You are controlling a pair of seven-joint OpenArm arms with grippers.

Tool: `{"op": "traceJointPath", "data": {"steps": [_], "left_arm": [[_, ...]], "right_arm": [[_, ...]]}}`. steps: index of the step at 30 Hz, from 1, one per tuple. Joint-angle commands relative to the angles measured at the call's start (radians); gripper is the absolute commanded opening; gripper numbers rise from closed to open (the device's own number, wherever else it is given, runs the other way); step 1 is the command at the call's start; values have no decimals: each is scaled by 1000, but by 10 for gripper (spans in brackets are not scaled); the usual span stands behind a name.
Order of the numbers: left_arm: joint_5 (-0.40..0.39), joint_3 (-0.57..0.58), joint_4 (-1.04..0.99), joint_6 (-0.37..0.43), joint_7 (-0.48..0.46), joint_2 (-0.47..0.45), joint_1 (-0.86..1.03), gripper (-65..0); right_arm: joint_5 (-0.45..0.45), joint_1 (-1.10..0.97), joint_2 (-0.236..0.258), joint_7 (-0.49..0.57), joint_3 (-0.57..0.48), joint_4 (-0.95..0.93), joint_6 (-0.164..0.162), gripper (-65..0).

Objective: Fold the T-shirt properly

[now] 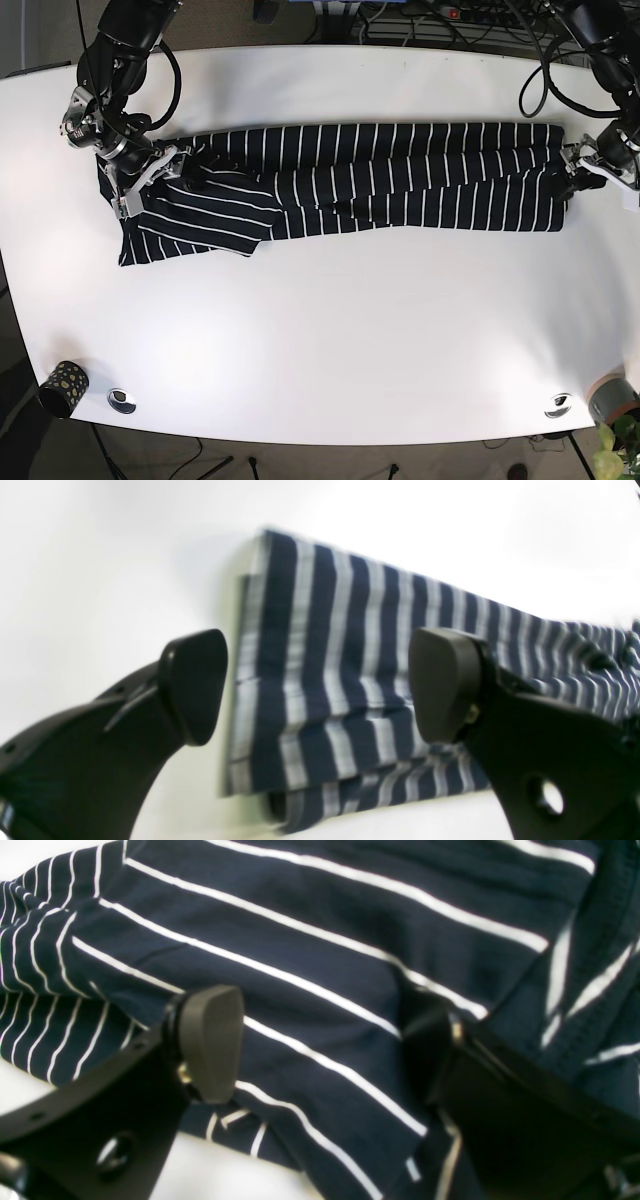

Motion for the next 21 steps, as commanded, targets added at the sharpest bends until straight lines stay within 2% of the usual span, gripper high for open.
{"op": "traceJointPath", "data": {"steps": [1,11,21], "left_arm": [[-21,-4,-27,-16,-9,-15,-8,-115],[-16,-4,-43,-17,-9,-10,-7,-115],[-23,33,-152,-19,-8,-18,-7,-121]], "right_arm": [[-39,-2,6,-50,1,-3,-17,-176],[-39,0,6,-49,1,-3,-17,-176],[-39,0,6,-47,1,-3,-17,-176]]}}
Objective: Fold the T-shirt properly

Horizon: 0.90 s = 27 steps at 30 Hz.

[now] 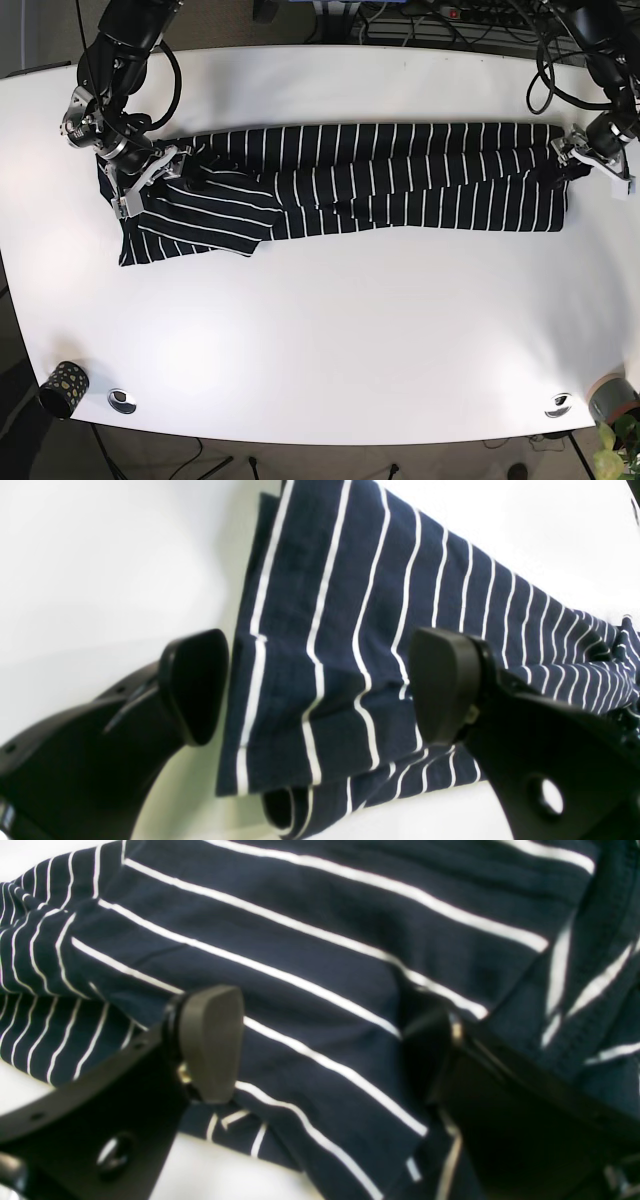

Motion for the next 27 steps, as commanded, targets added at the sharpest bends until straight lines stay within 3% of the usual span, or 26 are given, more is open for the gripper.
{"op": "traceJointPath", "data": {"steps": [1,3,6,10,12,19,27], "left_arm": [[13,1,2,2,20,-10,-2,-122],[13,14,2,1,20,-9,-2,-149],[17,57,2,1,19,-12,-2,-274],[19,86,-1,2,14,-9,-2,-504],[19,86,6,2,13,-7,-2,-557],[22,103,208,5,13,-7,24,-567],[146,345,507,8,13,42,47,-568]], "right_arm": [[-39,-1,8,-48,0,-3,-17,-176],[-39,-1,8,-48,0,-3,-17,-176],[-39,-1,8,-48,0,-3,-17,-176],[-39,-1,8,-46,2,-3,-17,-176],[-39,-1,6,-46,2,-3,-17,-176],[-38,-1,6,-46,2,-3,-17,-176],[-38,-1,2,-46,2,-3,-17,-176]]}}
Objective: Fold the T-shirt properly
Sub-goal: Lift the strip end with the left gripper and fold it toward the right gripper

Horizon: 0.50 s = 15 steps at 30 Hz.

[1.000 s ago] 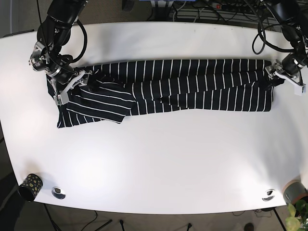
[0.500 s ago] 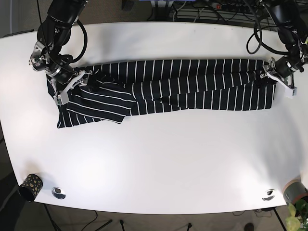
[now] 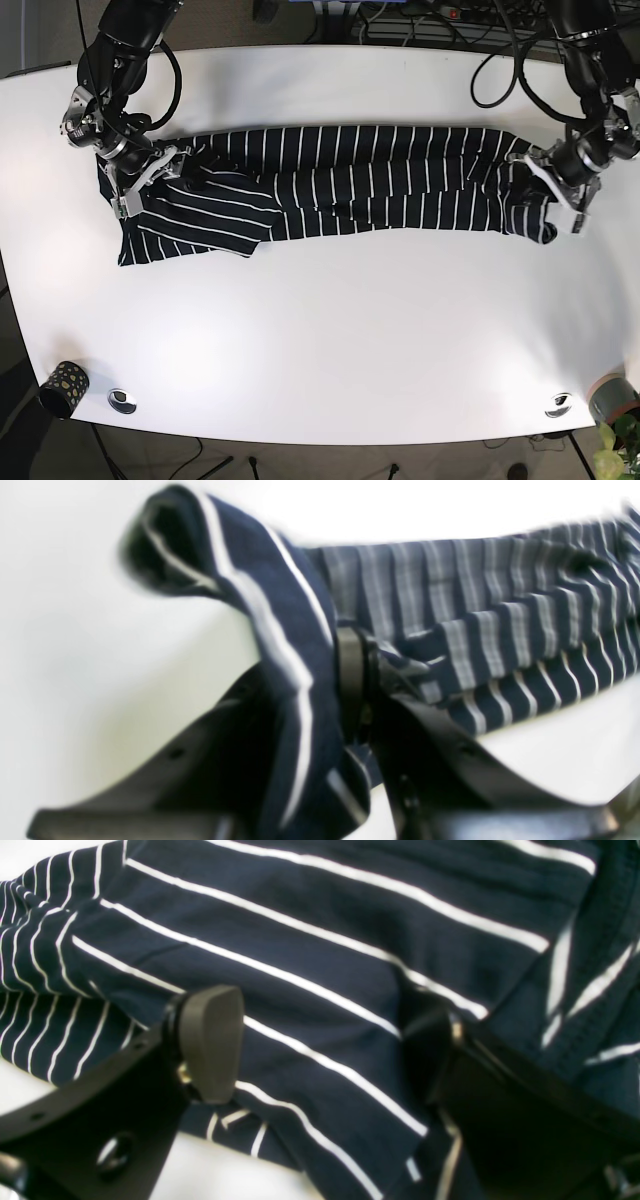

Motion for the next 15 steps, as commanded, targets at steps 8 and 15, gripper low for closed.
{"op": "traceJointPath", "data": {"steps": [8,15], "left_arm": [[156,309,82,-11,-12,157,-29,-567],[265,382,81,-5,-12,278,-63,-562]], "right_arm": [[-38,-1,-13,-48,0,-3,-17,-176],[-38,-1,-15,-48,0,-3,-17,-176]]}}
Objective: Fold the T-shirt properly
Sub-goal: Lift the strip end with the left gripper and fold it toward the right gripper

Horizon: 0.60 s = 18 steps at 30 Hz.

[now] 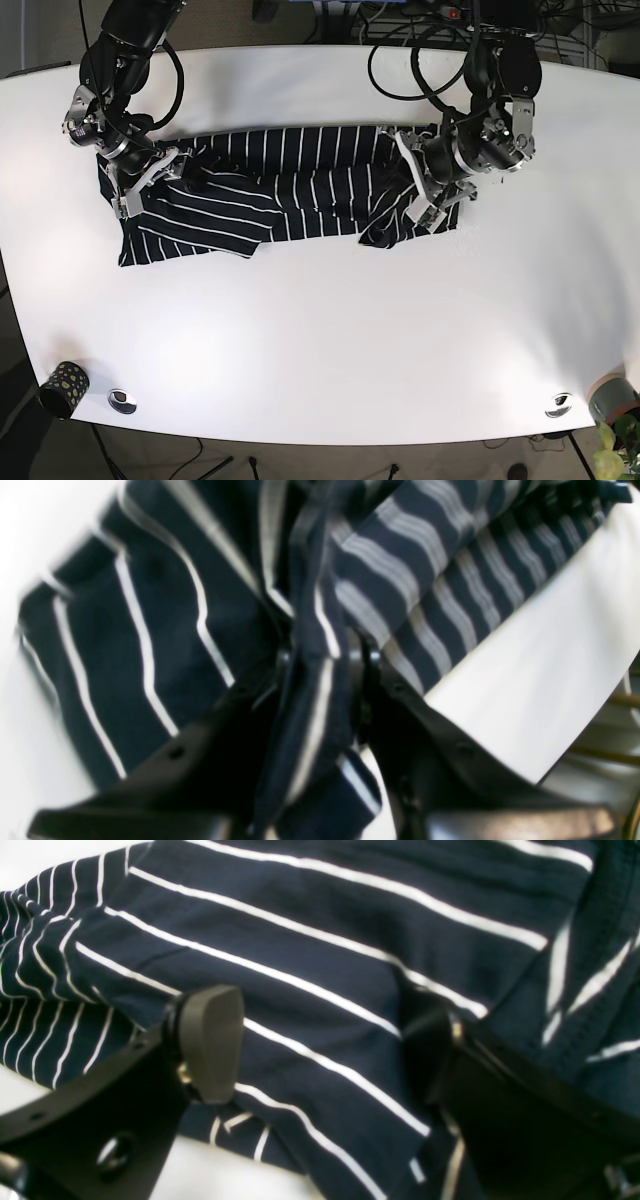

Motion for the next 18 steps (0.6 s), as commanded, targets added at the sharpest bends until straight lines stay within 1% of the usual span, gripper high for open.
{"op": "traceJointPath", "data": {"steps": [1,6,13,14,18], "left_arm": [[28,8,16,-2,-14,46,-29,-562],[99,53,12,-2,-14,98,-58,-562],[160,108,5,-1,-14,133,-63,-554],[167,117,-1,-1,-14,135,-63,-543],[188,133,-33,1,-14,139,-80,-442]], "right_arm": [[-37,-1,1,-52,-4,-4,-12,-176],[-37,-1,1,-52,-1,-4,-12,-176],[-37,-1,1,-52,-3,-4,-12,-176],[-37,2,1,-52,-3,-4,-12,-176],[-37,10,1,-52,-3,-4,-12,-176]]}}
